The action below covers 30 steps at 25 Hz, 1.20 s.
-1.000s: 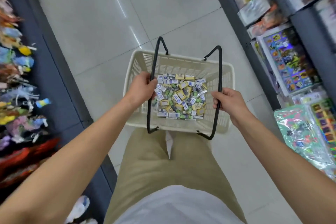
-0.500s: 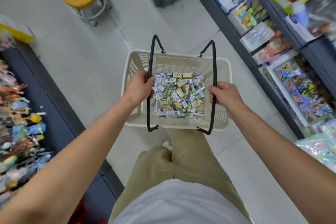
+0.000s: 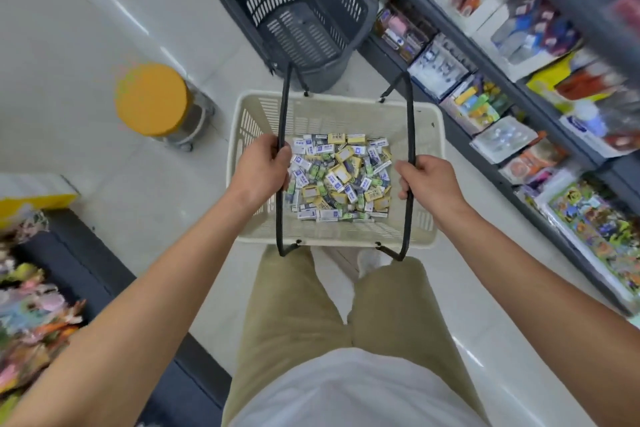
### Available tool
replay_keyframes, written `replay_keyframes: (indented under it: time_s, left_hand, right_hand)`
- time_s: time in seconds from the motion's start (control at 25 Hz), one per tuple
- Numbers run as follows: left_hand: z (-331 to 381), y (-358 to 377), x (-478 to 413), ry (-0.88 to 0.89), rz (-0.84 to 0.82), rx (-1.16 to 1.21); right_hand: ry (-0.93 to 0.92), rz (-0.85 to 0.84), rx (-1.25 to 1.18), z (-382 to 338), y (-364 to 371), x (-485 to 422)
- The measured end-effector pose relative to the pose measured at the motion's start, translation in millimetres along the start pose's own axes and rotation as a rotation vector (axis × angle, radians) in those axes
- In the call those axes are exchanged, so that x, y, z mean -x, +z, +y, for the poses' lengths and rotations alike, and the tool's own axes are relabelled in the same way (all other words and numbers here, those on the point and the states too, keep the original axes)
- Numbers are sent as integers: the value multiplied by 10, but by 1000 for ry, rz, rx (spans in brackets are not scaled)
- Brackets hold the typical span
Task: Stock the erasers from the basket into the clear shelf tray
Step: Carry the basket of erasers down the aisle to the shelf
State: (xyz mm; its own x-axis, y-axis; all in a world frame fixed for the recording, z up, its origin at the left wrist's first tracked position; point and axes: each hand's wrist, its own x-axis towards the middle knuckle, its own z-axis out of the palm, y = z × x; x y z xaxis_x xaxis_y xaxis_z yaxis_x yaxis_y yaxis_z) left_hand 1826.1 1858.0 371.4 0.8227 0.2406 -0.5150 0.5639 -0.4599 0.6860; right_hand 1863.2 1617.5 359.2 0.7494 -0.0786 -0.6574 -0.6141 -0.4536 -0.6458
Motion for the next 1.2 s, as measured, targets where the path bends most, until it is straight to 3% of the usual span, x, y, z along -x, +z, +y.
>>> replay_keyframes:
  time_s: [0.36, 0.8, 1.2]
  left_hand:
    - [822, -1515, -1821, 231, -110, -129]
    - [1634, -2211, -3509, 369, -45, -204]
    - [2000, -2537, -4963, 425, -337, -373]
  right_hand:
    - [44, 250, -275, -1551, 753, -642]
    - [68, 324, -493, -2876, 1112, -1708]
    - [184, 462, -578, -3407, 1544, -2565]
